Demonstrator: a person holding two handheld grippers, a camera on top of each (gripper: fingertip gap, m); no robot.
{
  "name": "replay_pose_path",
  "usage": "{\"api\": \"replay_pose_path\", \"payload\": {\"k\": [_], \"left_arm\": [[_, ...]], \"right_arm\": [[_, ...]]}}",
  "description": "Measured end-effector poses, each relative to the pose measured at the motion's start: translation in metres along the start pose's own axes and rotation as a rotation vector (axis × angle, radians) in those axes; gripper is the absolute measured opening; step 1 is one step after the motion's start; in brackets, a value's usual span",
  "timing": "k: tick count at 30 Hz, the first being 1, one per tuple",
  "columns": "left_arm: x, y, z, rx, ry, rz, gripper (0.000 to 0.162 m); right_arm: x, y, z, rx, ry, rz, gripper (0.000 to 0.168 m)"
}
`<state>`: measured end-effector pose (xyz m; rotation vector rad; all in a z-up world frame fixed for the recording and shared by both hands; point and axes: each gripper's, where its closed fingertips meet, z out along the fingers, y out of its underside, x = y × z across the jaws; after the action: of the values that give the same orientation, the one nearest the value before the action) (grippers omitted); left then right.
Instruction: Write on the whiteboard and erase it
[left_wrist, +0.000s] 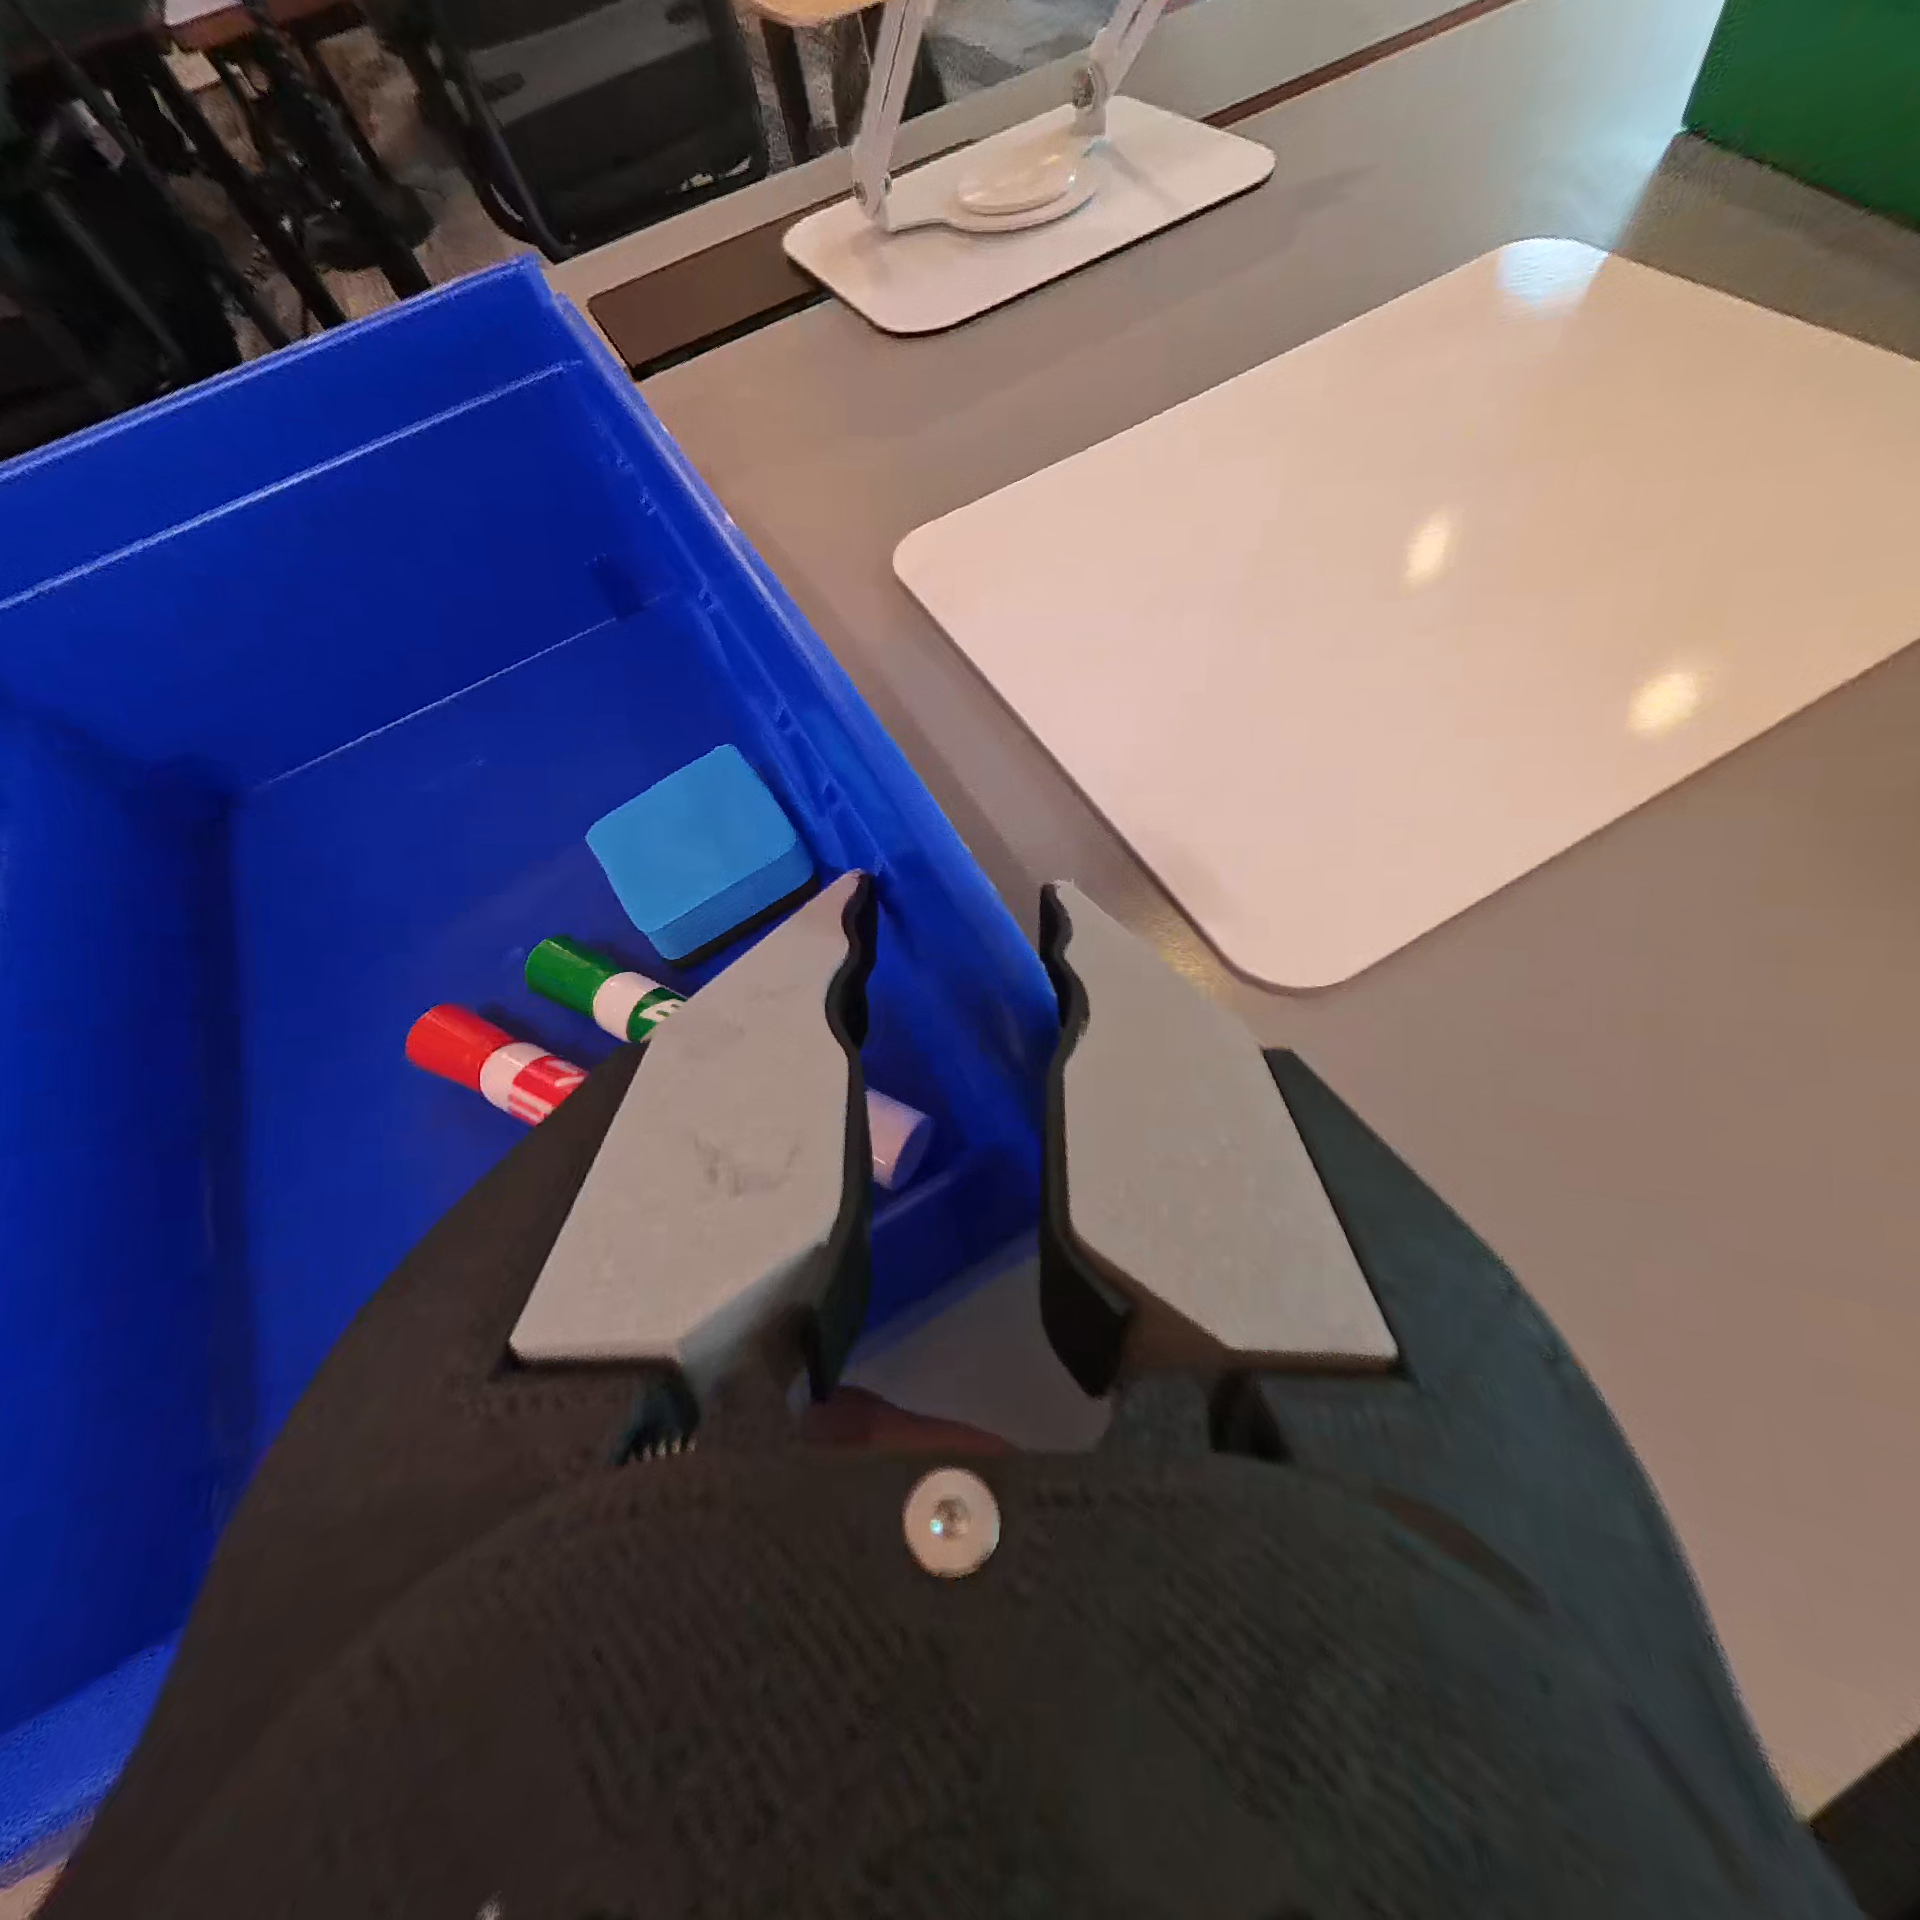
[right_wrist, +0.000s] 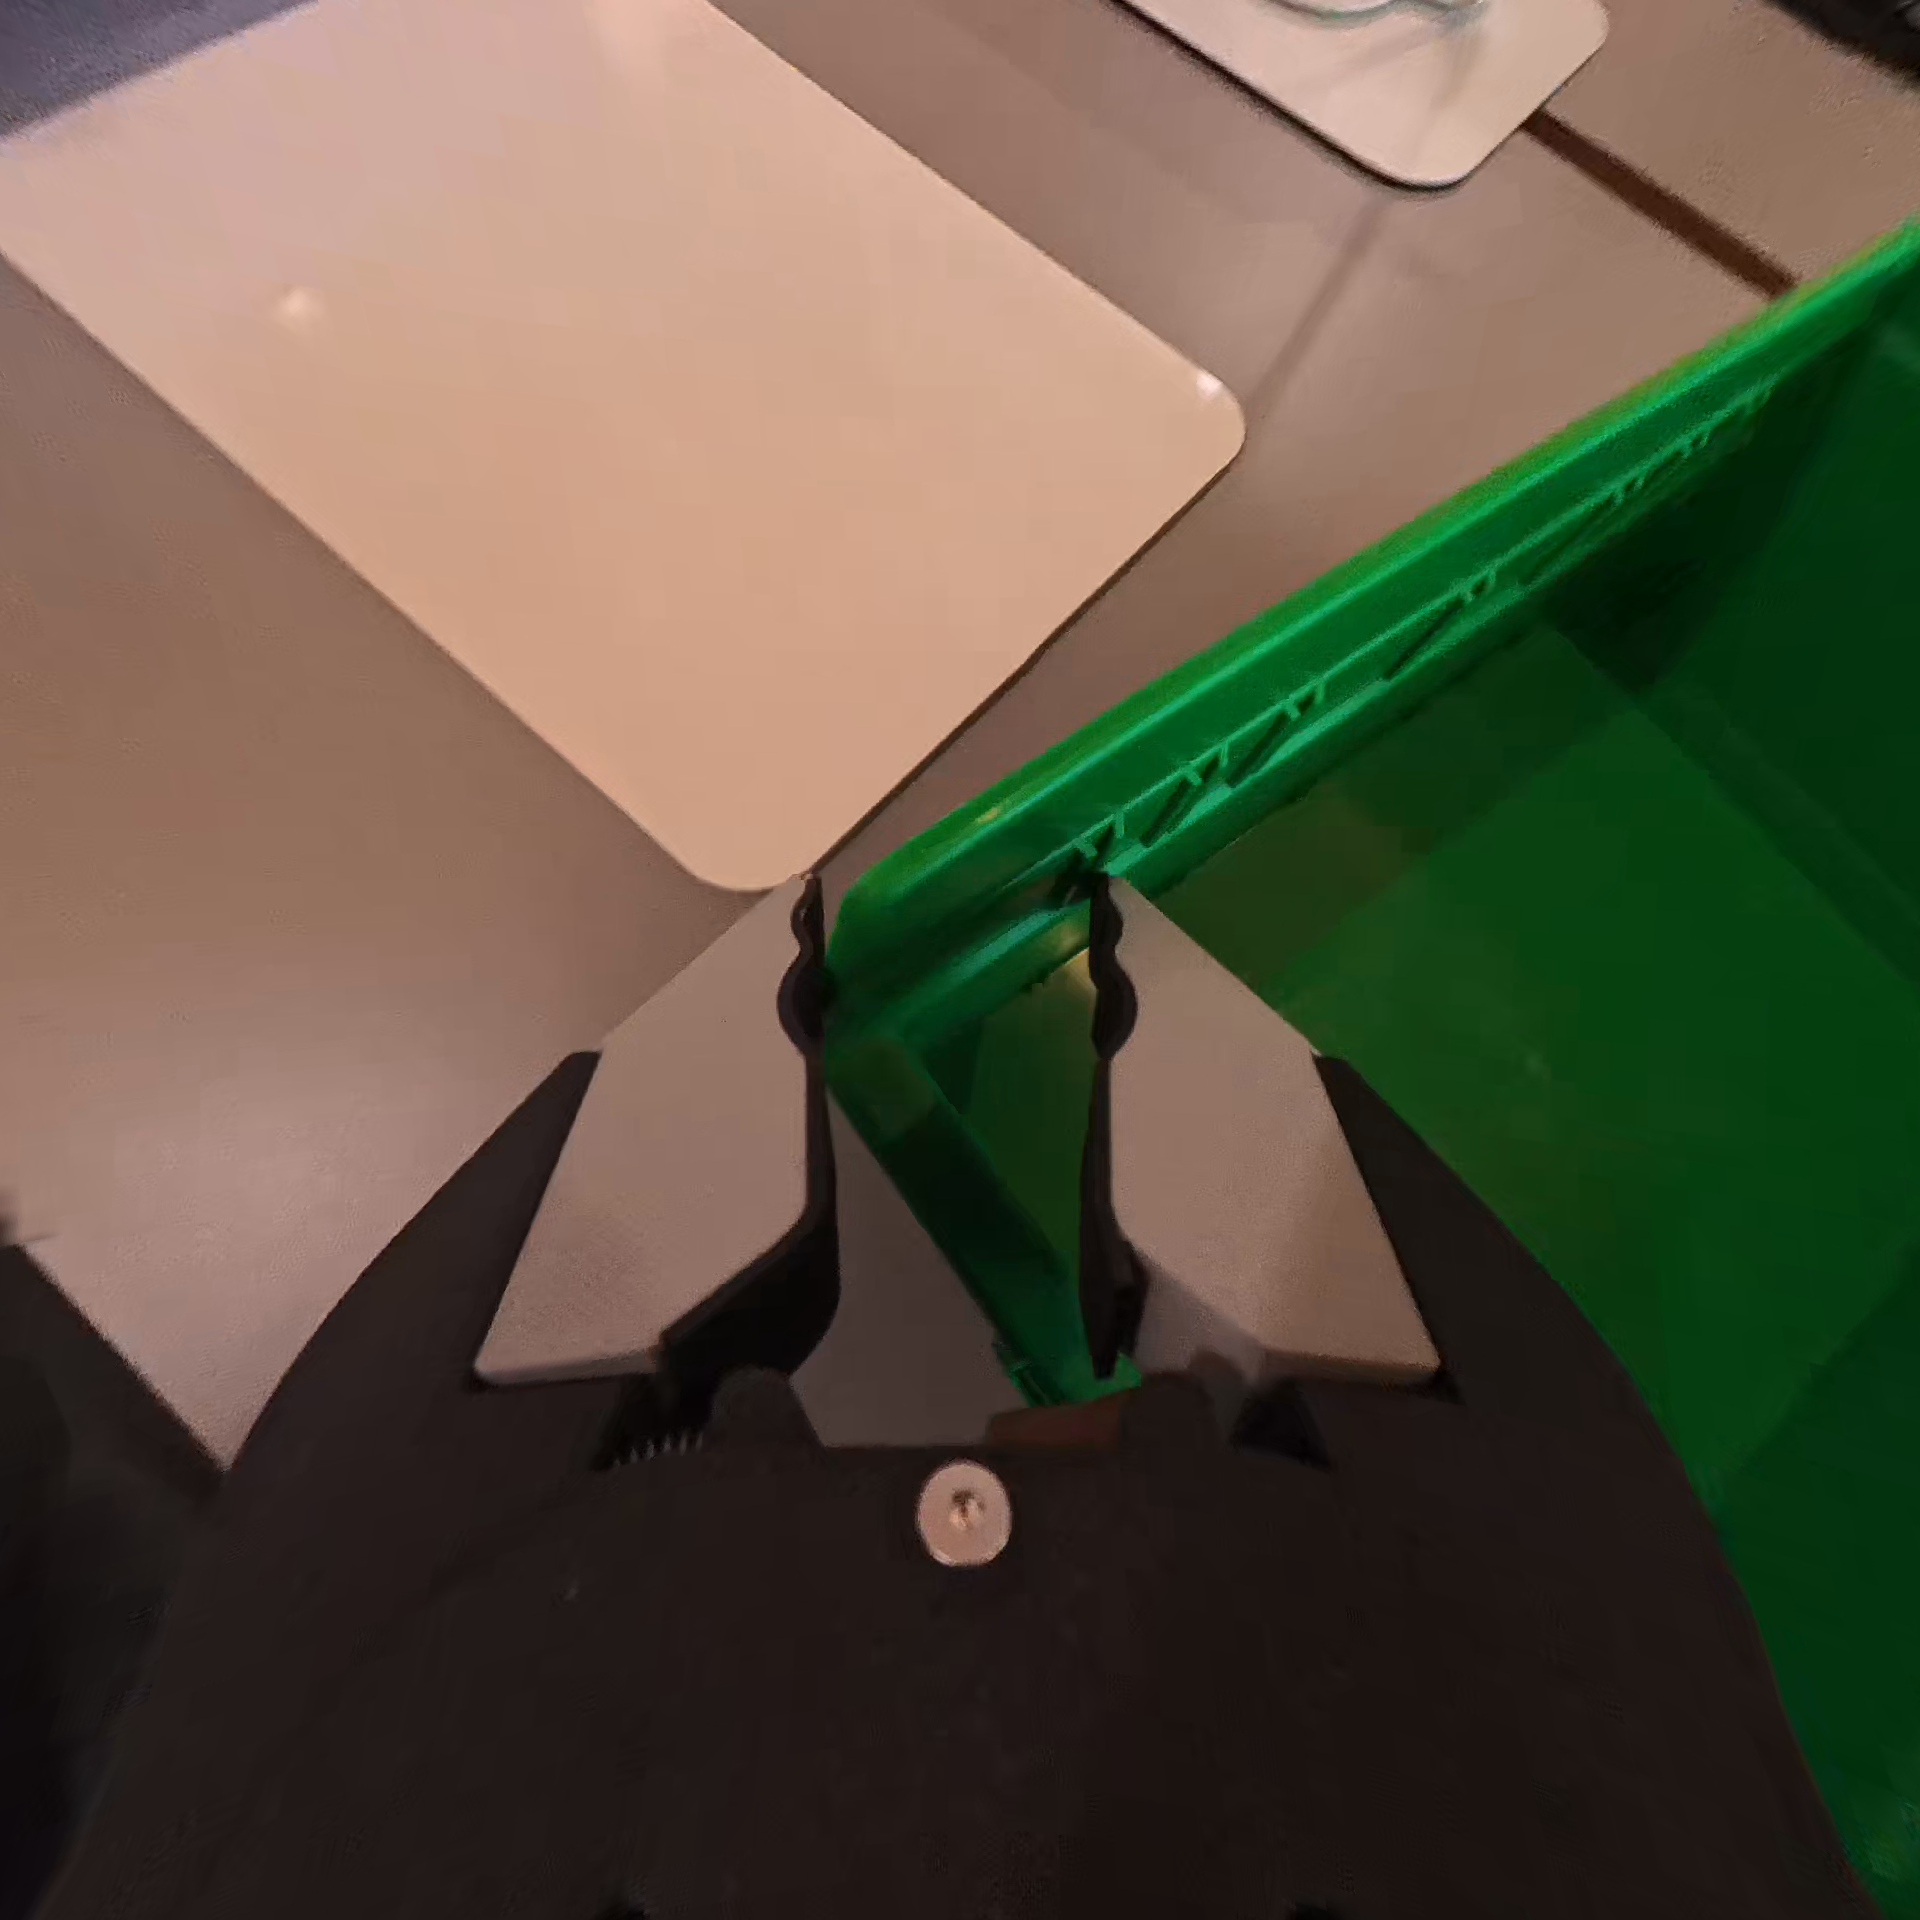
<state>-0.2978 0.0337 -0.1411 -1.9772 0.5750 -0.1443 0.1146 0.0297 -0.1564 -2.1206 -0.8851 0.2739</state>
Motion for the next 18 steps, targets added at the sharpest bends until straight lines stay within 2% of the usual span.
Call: {"api": "replay_pose_path", "payload": {"k": [3,5,8,9,11,12,15,18], "left_arm": [[-0.011,-0.003,0.004,0.013,-0.002,-0.06,0.028],[-0.01,-0.006,0.005,0.015,-0.002,-0.129,0.031],[-0.006,-0.012,0.0,0.067,-0.033,-0.161,0.045],[-0.01,-0.016,-0.007,0.113,-0.062,-0.176,0.044],[-0.02,-0.022,-0.026,0.179,-0.1,-0.23,0.05],[-0.023,-0.022,-0.035,0.191,-0.096,-0.259,0.053],[-0.014,-0.019,-0.053,0.188,-0.023,-0.266,0.061],[-0.018,-0.012,-0.059,0.179,-0.089,-0.174,0.068]], "right_arm": [[0.006,0.004,-0.004,0.049,-0.05,0.056,0.049],[0.009,0.005,-0.001,0.052,-0.063,0.113,0.058],[0.015,0.013,-0.001,-0.01,-0.069,0.26,0.087],[0.013,0.013,-0.004,-0.021,-0.076,0.276,0.087],[0.01,-0.001,-0.016,0.042,-0.085,0.301,0.063],[0.01,-0.01,-0.026,0.089,-0.089,0.326,0.056],[0.009,-0.041,-0.053,0.249,-0.103,0.372,0.057],[-0.013,-0.073,-0.071,0.396,-0.211,0.365,0.06]]}}
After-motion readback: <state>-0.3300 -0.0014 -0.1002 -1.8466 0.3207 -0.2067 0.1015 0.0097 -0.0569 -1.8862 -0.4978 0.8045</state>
